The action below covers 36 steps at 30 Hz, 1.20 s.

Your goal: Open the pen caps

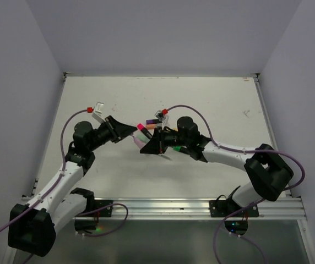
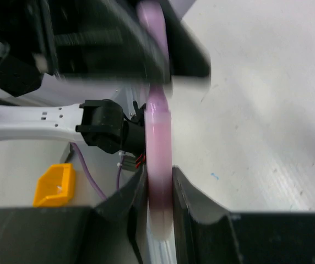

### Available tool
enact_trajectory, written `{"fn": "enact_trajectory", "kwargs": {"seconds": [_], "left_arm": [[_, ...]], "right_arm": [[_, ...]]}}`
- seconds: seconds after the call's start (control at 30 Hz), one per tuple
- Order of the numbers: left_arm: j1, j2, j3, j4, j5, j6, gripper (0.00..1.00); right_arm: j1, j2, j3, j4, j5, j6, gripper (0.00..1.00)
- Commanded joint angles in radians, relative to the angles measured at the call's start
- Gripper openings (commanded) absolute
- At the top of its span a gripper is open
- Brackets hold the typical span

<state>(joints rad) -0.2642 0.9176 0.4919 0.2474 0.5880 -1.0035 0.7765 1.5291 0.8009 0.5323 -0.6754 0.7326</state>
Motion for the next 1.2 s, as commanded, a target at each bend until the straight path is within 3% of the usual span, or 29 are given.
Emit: {"fn": "enact_trajectory", "kwargs": {"seconds": [0.0,0.2,0.23,0.43,0.53,0.7,0.87,0.97,1.17], "left_arm": [[0.112,-0.026,0.001,0.247,-0.152,0.011,0.0],[0.175,-0.034,-0.075,0.433,-0.097,-0.075,0.0],[0.178,-0.022,-0.059,0.414,-0.087,-0.069,0.0],[0.171,0.246,0.292,-0.183,-0.134,0.331,0.0],[0.171,0.364,0.404,-0.342,-0.174,0.396,0.0],[0.171,0.461,0.476,-0.387,-0.261,0.433,0.0],[0.172,0.639,0.612,-0.531,-0.419,0.487,0.0],[0.168,0.736,0.687,-0.531,-0.432,0.494,0.0],[0.111,0.961,0.916,-0.64,-0.528,0.554,0.0]], "right_arm": [[-0.01,-0.035,-0.112,-0.184,-0.035,0.011,0.0],[-0.008,-0.043,-0.206,-0.037,-0.061,0.1,0.0],[-0.009,-0.047,-0.2,-0.087,-0.05,0.078,0.0],[-0.103,-0.106,-0.016,-0.461,0.161,-0.076,0.0],[-0.173,-0.057,0.143,-0.66,0.281,-0.175,0.0],[-0.32,0.028,0.326,-0.848,0.512,-0.243,0.0],[-0.385,0.184,0.57,-1.046,0.795,-0.369,0.0],[-0.405,0.325,0.688,-1.097,0.897,-0.433,0.0],[-0.464,0.454,0.793,-1.103,0.962,-0.492,0.0]]}}
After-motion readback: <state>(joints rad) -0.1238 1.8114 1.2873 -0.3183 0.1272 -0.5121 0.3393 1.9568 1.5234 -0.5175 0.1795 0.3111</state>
